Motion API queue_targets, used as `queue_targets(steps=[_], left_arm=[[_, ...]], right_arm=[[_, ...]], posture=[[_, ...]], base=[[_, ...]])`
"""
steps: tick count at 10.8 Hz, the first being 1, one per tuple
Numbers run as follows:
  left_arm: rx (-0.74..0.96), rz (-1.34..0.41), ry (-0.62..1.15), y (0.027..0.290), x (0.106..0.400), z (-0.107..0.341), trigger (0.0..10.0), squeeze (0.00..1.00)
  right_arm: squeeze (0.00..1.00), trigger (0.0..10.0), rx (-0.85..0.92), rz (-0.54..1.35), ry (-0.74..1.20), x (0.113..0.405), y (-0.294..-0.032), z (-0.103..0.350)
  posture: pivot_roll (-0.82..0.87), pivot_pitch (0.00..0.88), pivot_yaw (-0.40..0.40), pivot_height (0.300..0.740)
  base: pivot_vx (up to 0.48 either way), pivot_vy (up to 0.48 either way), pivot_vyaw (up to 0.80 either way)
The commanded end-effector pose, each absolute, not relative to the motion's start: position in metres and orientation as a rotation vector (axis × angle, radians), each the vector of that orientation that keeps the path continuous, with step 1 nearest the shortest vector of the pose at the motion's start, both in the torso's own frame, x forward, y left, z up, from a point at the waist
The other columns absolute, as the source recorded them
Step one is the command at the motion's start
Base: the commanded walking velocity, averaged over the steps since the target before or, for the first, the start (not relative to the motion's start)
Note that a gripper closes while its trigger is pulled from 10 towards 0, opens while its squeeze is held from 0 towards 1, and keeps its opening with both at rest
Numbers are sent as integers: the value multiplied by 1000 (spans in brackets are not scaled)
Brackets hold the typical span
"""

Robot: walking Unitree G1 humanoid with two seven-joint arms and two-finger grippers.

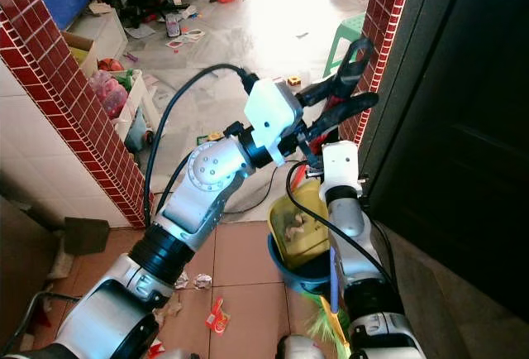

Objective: Sweep floor

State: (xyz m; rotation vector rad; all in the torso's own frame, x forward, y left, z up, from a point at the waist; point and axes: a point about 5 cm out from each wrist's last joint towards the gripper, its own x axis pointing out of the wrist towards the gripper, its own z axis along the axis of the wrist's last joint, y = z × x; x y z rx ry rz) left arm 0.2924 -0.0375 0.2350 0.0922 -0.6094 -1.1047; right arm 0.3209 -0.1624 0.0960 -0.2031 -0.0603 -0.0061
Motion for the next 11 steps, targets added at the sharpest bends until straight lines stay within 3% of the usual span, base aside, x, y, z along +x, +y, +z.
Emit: queue_targets(steps=[1, 3, 4, 5, 6, 8, 9, 10, 11], left_arm=[[117, -1204, -699, -51, 278, 256, 10000, 0], [69, -1167, -677, -50, 282, 264, 10000, 0], [209, -1202, -687, -51, 279, 257, 10000, 0], [128, -1193, -671, -51, 279, 259, 10000, 0], [26, -1139, -656, -49, 283, 266, 10000, 0], [30, -938, -771, -35, 292, 285, 10000, 0], [95, -1107, -728, -48, 280, 274, 10000, 0], [110, -1130, -768, -49, 273, 276, 10000, 0], [-50, -995, -782, -37, 286, 298, 10000, 0]], right_arm=[[0, 10000, -210, 36, -85, 326, -152, 102], [0, 10000, -219, 29, -88, 327, -153, 102], [0, 10000, -218, 30, -87, 327, -153, 101], [0, 10000, -218, 33, -86, 327, -153, 101], [0, 10000, -218, 32, -87, 327, -153, 101], [0, 10000, -217, 32, -85, 327, -152, 100], [0, 10000, -215, 34, -84, 327, -152, 99], [0, 10000, -215, 37, -84, 327, -151, 99], [0, 10000, -214, 35, -87, 328, -151, 100]], posture=[[-160, 0, 61, 740], [-162, 0, 59, 740], [-162, 0, 58, 740], [-161, 0, 58, 740], [-161, 0, 60, 740], [-163, 0, 62, 740], [-159, 0, 61, 740], [-161, 0, 62, 740], [-158, 0, 62, 740]], base=[[0, 0, 0], [0, 0, 0], [0, 0, 0], [0, 0, 0], [0, 0, 0], [0, 0, 0], [0, 0, 0], [0, 0, 0], [0, 0, 0]])
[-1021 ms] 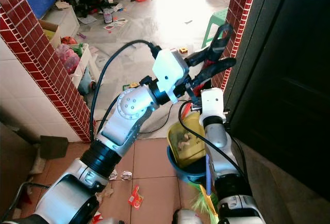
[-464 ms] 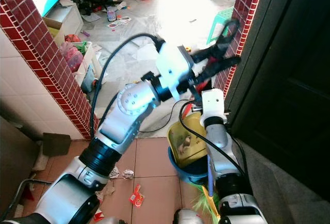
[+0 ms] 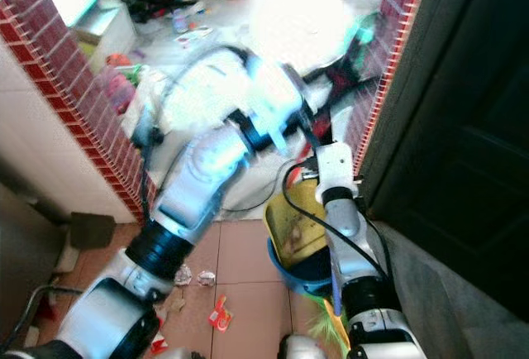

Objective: Sweep floor

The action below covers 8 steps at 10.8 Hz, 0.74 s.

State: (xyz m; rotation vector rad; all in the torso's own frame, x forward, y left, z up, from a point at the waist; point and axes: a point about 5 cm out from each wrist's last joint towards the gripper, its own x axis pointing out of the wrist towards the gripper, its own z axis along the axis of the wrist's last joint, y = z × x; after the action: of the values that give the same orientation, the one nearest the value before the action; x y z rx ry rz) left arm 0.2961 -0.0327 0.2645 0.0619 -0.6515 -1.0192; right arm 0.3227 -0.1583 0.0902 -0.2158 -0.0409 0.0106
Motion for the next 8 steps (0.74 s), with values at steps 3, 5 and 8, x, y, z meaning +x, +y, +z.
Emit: queue_targets(steps=[3, 5, 8], left_arm=[[37, -956, -819, -34, 288, 298, 10000, 0], [4, -774, -912, -12, 299, 318, 10000, 0], [-60, -328, -1082, 61, 316, 376, 10000, 0]], right_arm=[[0, 10000, -215, 39, -89, 329, -149, 100], [0, 10000, -215, 42, -87, 328, -149, 99], [0, 10000, -197, 81, -72, 330, -147, 98]], posture=[[-158, 0, 65, 740], [-158, 0, 66, 740], [-141, 0, 56, 740]], base=[[0, 0, 0], [0, 0, 0], [0, 0, 0]])
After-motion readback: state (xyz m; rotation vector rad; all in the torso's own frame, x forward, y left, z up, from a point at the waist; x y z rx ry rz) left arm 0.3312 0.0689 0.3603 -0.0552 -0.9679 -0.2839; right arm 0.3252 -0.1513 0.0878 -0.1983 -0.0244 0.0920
